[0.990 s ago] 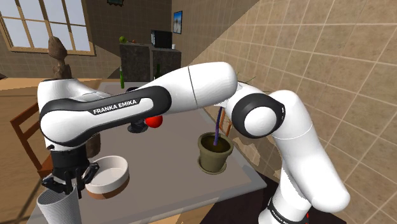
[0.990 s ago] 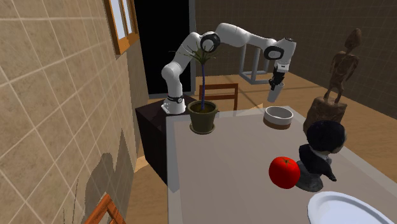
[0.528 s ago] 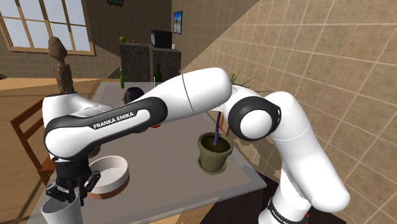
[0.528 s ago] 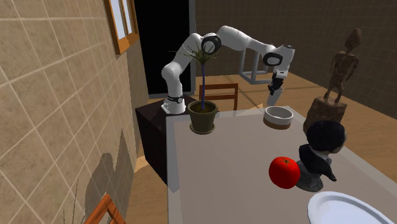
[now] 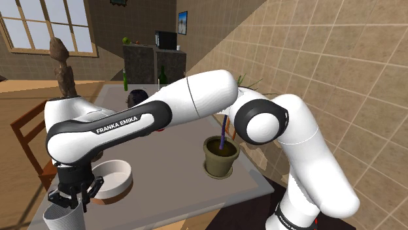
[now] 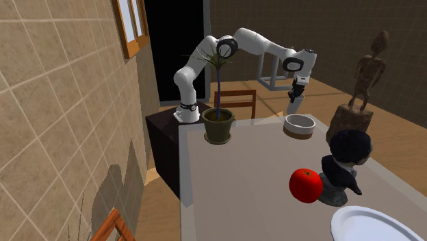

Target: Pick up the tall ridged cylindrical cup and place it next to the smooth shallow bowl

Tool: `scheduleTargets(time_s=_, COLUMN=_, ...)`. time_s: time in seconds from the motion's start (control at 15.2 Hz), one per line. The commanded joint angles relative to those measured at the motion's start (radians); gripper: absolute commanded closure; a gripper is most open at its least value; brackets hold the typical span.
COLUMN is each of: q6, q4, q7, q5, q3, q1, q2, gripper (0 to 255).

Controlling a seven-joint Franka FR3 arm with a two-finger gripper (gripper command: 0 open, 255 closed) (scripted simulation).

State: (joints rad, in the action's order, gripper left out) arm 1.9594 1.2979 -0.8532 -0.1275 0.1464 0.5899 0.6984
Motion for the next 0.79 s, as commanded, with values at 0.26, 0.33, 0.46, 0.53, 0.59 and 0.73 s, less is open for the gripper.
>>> scheduleTargets(time_s=0.26, q6=0.000, q4=0.000, q7=0.000, q5=0.000, q3=0.000, q1=0.000, q2=0.000, gripper=0)
scheduleTargets(time_s=0.33, q6=0.000, q4=0.000, q7=0.000, q5=0.000, q3=0.000, q1=0.000, q2=0.000, gripper=0)
scheduleTargets(time_s=0.46, q6=-0.057, q4=-0.040, q7=-0.001, q5=0.000, q3=-0.001, q1=-0.006, q2=-0.016, gripper=0)
scheduleTargets(time_s=0.53, q6=-0.086, q4=-0.063, q7=-0.002, q5=0.001, q3=-0.001, q1=-0.009, q2=-0.022, gripper=0)
scheduleTargets(time_s=0.59, q6=-0.110, q4=-0.083, q7=-0.003, q5=0.001, q3=-0.001, q1=-0.012, q2=-0.026, gripper=0)
scheduleTargets(time_s=0.73, q6=-0.110, q4=-0.083, q7=-0.003, q5=0.001, q3=-0.001, q1=-0.012, q2=-0.026, gripper=0)
